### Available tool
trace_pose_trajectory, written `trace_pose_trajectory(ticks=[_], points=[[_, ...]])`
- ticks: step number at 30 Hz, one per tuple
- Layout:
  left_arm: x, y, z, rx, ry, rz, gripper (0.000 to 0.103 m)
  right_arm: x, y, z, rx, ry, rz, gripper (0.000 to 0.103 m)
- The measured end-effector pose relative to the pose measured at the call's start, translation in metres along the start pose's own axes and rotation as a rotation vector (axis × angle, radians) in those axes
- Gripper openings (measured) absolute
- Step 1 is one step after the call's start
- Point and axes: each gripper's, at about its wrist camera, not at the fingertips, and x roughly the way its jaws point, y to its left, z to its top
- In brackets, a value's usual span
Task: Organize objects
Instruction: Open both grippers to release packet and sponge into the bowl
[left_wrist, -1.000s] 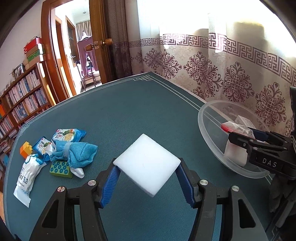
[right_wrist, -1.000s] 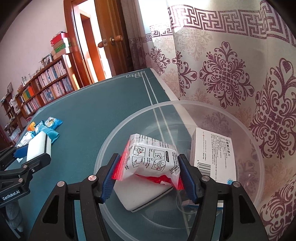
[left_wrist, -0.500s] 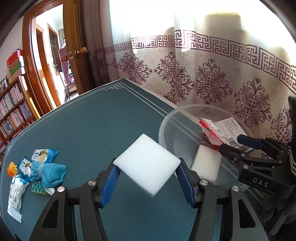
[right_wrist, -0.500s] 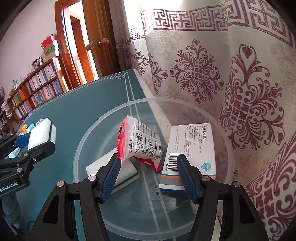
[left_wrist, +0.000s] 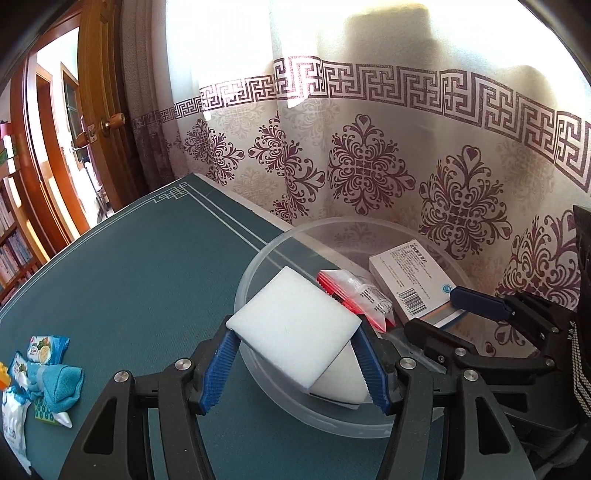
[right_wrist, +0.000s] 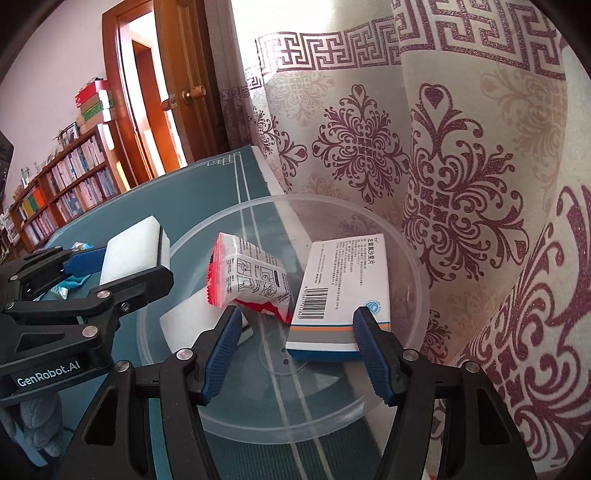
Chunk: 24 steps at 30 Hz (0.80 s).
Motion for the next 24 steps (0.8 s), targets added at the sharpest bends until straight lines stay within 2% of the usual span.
trace_pose_trajectory(ticks=[4, 9, 14, 24], points=[[0.001, 0.008, 0.002, -0.043, 0.002, -0.012, 0.086, -0.001, -0.004, 0.0, 0.019, -0.007, -0.013, 0.064], [-0.005, 0.019, 0.002, -0.086, -0.009, -0.022, 0.091, -0.003, -0.008, 0.003, 0.05, -0.019, -0.028, 0.064], [-0.01, 0.026, 0.002, -0.123, -0.01, -0.028, 0.101, -0.008, -0.012, 0.003, 0.074, -0.04, -0.035, 0.064], [-0.021, 0.042, -0.002, -0.183, -0.018, -0.004, 0.102, -0.011, -0.008, 0.005, 0.078, -0.056, -0.03, 0.064]])
